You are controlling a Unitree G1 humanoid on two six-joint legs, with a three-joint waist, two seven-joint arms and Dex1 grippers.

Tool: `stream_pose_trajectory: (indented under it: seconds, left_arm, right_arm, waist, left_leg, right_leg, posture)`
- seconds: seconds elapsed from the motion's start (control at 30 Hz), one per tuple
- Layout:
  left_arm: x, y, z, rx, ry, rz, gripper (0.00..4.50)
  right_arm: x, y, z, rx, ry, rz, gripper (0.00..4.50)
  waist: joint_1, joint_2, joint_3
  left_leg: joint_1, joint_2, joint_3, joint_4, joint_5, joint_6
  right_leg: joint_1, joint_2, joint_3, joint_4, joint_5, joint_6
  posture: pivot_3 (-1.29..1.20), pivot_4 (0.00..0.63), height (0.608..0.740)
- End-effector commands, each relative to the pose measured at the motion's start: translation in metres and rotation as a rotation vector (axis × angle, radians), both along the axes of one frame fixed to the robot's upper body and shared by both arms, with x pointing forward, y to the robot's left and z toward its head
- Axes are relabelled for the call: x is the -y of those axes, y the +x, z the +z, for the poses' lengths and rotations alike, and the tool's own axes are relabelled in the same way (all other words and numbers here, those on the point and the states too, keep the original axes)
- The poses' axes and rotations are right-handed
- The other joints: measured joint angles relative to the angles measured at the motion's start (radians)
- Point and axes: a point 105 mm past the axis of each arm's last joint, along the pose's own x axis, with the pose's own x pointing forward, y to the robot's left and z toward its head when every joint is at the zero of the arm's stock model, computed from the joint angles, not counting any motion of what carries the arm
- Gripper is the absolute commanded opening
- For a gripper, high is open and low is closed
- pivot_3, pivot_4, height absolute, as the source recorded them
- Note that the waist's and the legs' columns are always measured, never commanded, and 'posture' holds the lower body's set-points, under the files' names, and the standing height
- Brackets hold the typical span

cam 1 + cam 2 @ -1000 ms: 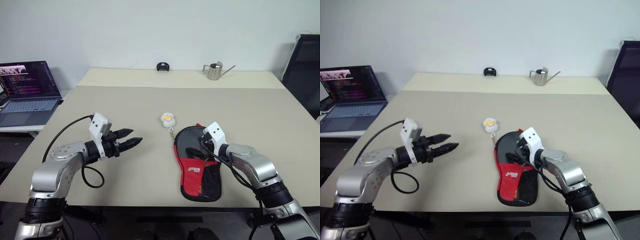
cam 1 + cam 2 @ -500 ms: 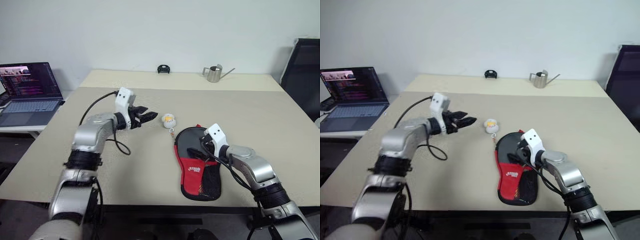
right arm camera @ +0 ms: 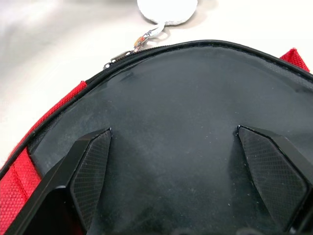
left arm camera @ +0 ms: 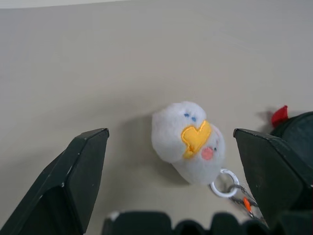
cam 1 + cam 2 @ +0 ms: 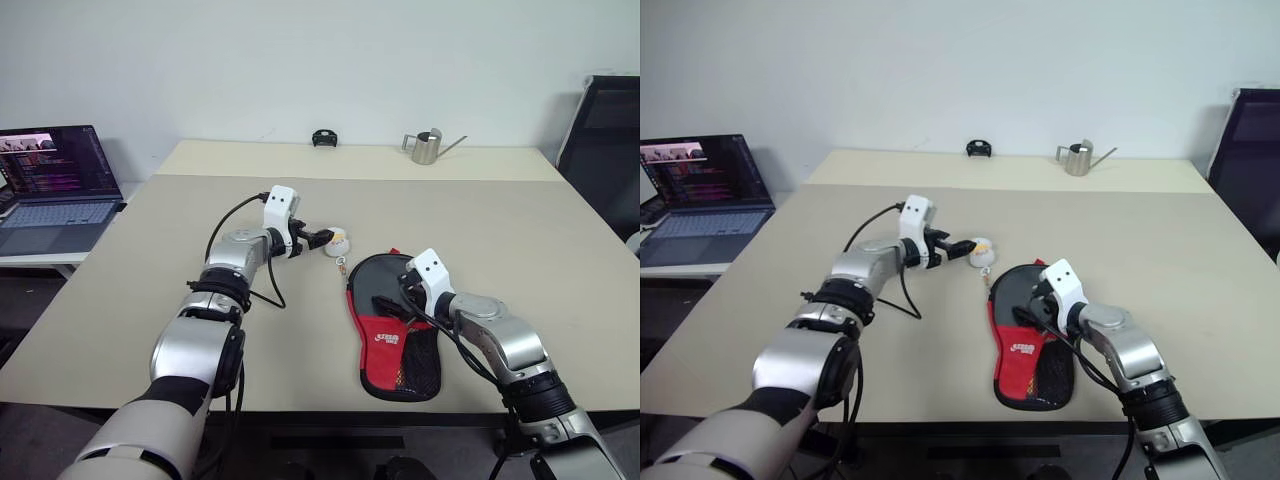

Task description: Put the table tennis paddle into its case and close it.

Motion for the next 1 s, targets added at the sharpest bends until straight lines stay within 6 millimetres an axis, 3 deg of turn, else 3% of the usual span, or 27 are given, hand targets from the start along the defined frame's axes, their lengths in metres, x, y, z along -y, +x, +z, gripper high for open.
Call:
stream_pose_trajectory:
  seconds: [0.03,0.27,0.87,1.0]
  left_arm:
    - [0.015,0.003,0.008,0.025,-0.001,-0.021,4.45]
    - [0.027,0.002,-0.010,-0.026,0.031,0.008,4.45]
    - [0.050,0.000,-0.029,-0.073,0.018,0.080,4.45]
    - [0.051,-0.001,-0.030,-0.074,0.015,0.083,3.56]
  right_arm:
    - [-0.002,-0.006,-0.017,-0.073,0.000,-0.014,4.50]
    - [-0.007,-0.006,-0.016,-0.072,0.019,-0.018,4.50]
    - [-0.012,-0.011,-0.016,-0.066,0.059,-0.063,4.50]
    - [-0.009,-0.012,-0.017,-0.067,0.061,-0.080,4.50]
  waist:
    - [-0.001,0.000,0.000]
    - [-0.003,0.000,0.000]
    - [-0.001,0.000,0.000]
    - [0.000,0.000,0.000]
  left_leg:
    - [0.000,0.000,0.000,0.000,0.000,0.000]
    - [0.000,0.000,0.000,0.000,0.000,0.000]
    - [0.000,0.000,0.000,0.000,0.000,0.000]
    - [0.000,0.000,0.000,0.000,0.000,0.000]
  right_leg:
    - [0.000,0.000,0.000,0.000,0.000,0.000]
    - [0.000,0.001,0.000,0.001,0.000,0.000]
    - [0.000,0.001,0.000,0.001,0.000,0.000]
    - [0.000,0.001,0.000,0.001,0.000,0.000]
  posture:
    - [0.00,0.150,0.740]
    - [0.00,0.150,0.740]
    - [0.00,0.150,0.740]
    - [0.00,0.150,0.740]
